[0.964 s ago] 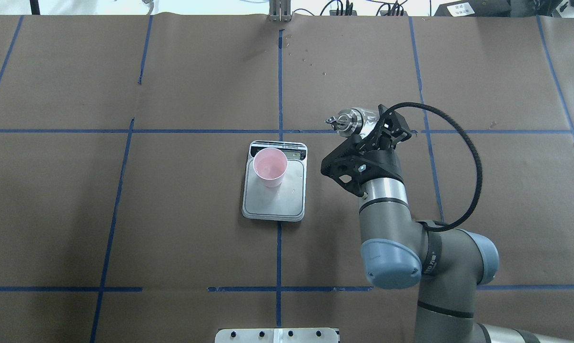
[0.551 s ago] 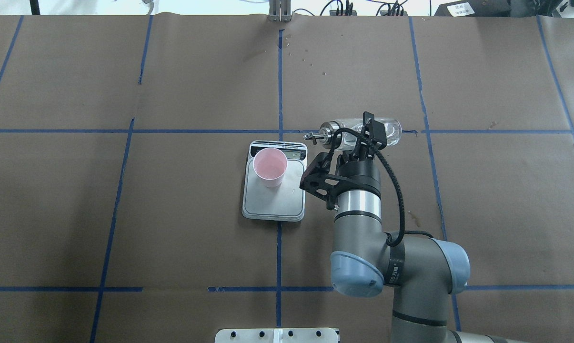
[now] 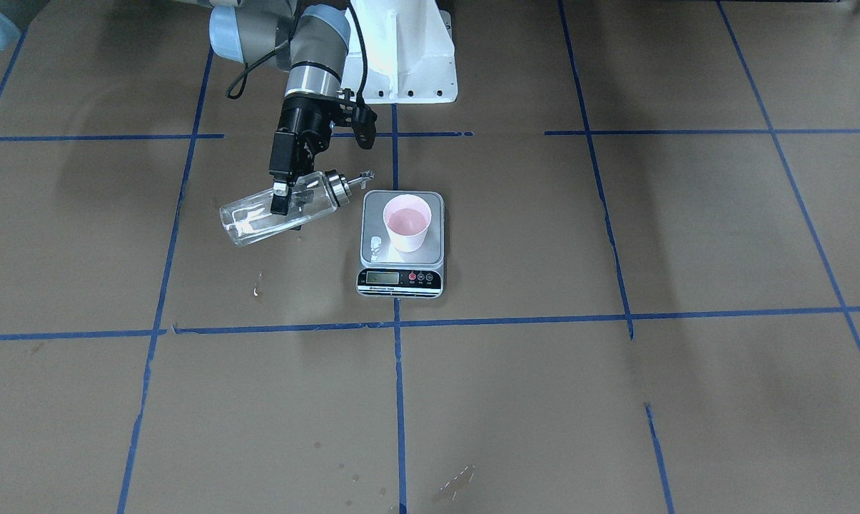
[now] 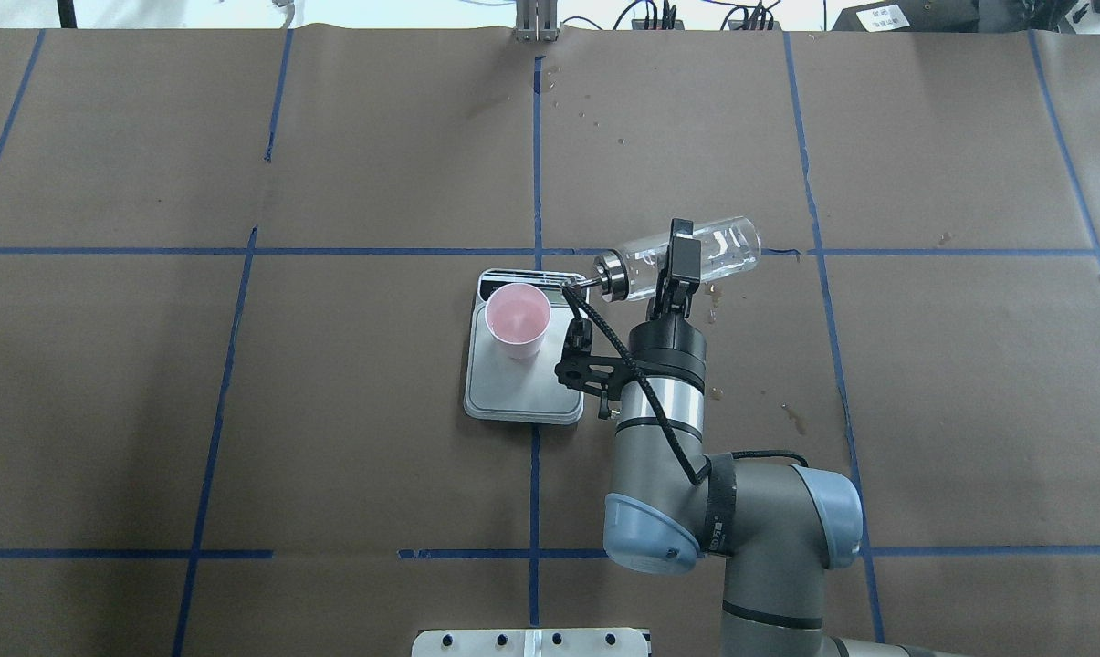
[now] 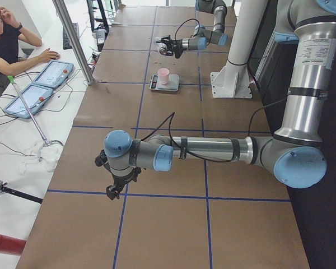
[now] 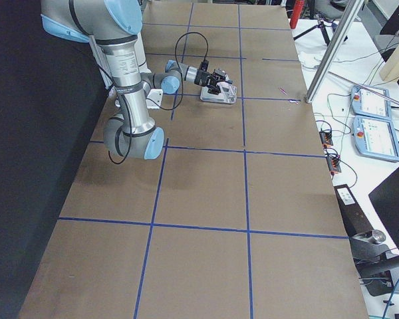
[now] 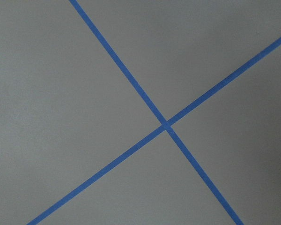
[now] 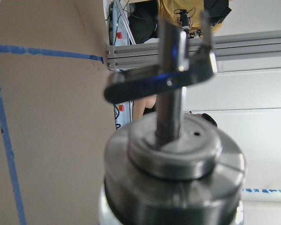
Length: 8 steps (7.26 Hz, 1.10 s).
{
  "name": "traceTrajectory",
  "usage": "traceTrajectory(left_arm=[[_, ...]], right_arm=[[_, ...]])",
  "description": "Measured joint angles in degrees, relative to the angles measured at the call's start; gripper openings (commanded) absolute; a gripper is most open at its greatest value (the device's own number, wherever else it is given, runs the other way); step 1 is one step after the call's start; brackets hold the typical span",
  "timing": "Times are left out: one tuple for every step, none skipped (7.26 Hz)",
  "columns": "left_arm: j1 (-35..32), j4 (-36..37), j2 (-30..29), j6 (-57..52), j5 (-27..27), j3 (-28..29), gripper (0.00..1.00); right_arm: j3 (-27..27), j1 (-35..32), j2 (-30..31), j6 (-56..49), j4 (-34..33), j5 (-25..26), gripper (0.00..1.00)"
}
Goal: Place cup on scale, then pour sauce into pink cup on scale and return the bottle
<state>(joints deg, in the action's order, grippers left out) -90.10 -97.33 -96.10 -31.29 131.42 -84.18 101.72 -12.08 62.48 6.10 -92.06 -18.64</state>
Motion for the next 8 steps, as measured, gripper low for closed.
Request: traceTrajectory(left_arm=[[0.0,-0.06,-0.2,0.0,0.04,0.54,1.0],[0.01,-0.07,-0.27,0.0,0.05,0.75,1.0],[0.01,-0.06,-0.29,0.0,0.05,0.81,1.0],[0.01,-0.05,-0.34,0.0,0.01,0.87,1.0],[0.01,-0.05,-0.35,0.0,-0.01,0.91,1.0],[0.01,-0.05,-0.34,0.0,-0.02,0.93,1.0],[0.01,-0.05,-0.32,0.0,-0.02,0.97,1.0],[0.01,-0.05,-0.32,0.0,-0.02,1.12,1.0]], right_arm=[[-1.4,0.03,-0.54,-1.17,-0.03,1.57,0.0],[-3.1,0.03,-1.24,-1.8,-0.04,2.96,0.0],[-4.39,0.02,-1.94,-2.65,-0.04,3.67,0.0],[-4.99,-0.01,-2.32,-4.31,-0.04,4.19,0.0],[-5.2,-0.14,-2.47,-6.56,-0.05,4.75,0.0],[-5.27,-0.33,-2.54,-8.77,-0.05,5.1,0.0],[-5.29,-0.48,-2.68,-10.92,-0.07,5.55,0.0],[-5.42,-0.56,-3.31,-13.26,-0.12,6.1,0.0]])
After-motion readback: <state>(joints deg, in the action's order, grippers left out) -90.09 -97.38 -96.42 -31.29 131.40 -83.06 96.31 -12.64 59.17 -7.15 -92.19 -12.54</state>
